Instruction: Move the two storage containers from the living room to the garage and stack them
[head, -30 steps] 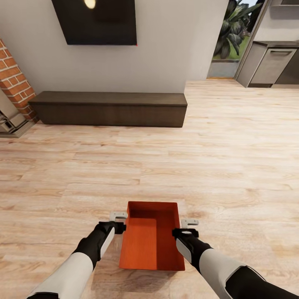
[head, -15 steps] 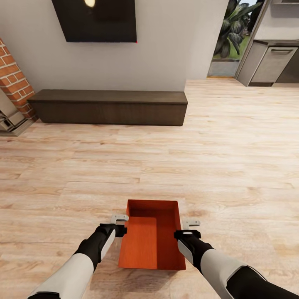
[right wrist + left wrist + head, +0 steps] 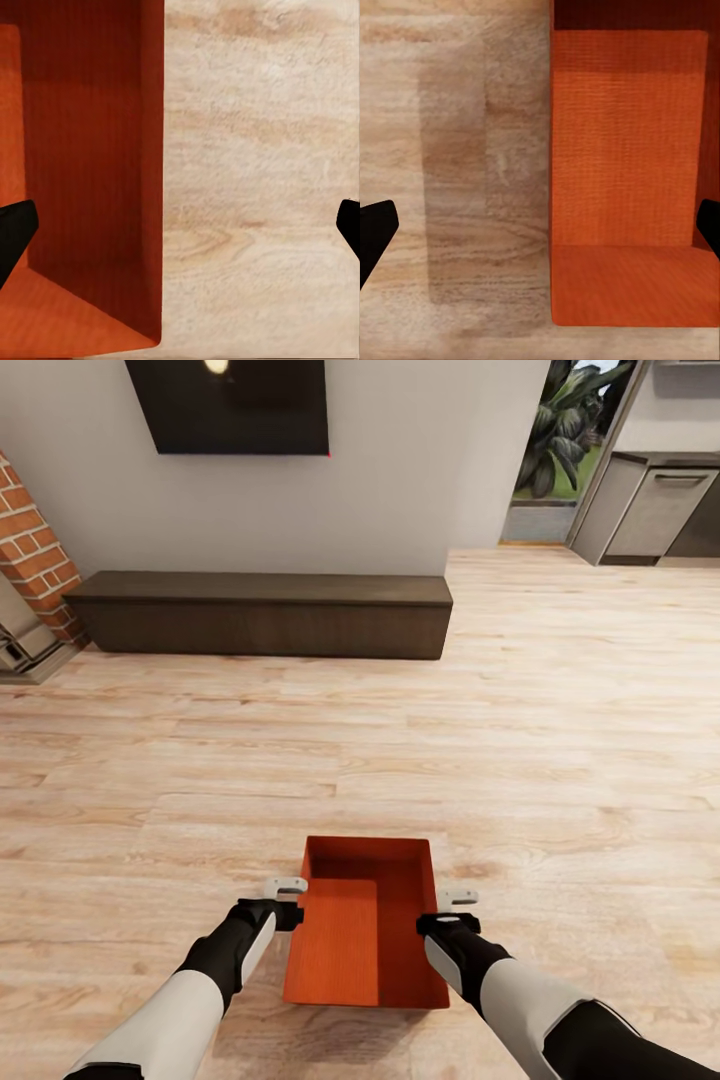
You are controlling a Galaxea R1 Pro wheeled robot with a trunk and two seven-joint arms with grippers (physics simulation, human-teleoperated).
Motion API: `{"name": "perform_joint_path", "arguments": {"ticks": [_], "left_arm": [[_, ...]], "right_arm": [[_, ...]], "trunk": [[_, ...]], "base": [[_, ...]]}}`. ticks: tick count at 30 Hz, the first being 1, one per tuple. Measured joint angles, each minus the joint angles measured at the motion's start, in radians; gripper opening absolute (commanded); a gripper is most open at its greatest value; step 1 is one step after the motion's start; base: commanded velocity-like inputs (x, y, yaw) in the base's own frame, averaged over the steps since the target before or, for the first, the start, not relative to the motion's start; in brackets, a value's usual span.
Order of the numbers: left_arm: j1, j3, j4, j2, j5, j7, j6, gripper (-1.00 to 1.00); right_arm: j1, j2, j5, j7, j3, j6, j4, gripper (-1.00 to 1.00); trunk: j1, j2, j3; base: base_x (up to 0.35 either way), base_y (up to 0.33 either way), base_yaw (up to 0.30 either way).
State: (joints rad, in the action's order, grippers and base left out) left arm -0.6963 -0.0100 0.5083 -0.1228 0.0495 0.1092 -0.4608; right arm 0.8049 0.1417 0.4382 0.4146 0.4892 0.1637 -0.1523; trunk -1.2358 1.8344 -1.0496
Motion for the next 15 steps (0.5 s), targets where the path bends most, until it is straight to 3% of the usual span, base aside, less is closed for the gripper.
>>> {"name": "perform_joint_path", "arguments": {"ticks": [11,15], "left_arm": [[0.0,-0.001,0.008,-0.002,-0.001,0.004,0.0,1.0],[0.0,0.0,0.008,-0.001,-0.001,0.005,0.0,1.0]], "right_arm": [[0.0,0.0,-0.006,0.0,0.001,0.026,-0.051,1.0],[0.0,0.017,-0.009,-0.001,0.001,0.025,-0.052,1.0]], "trunk": [[-0.008,0.014,-0.006],[-0.008,0.014,-0.006]], "base": [[0.0,0.0,0.0],[0.0,0.0,0.0]]}}
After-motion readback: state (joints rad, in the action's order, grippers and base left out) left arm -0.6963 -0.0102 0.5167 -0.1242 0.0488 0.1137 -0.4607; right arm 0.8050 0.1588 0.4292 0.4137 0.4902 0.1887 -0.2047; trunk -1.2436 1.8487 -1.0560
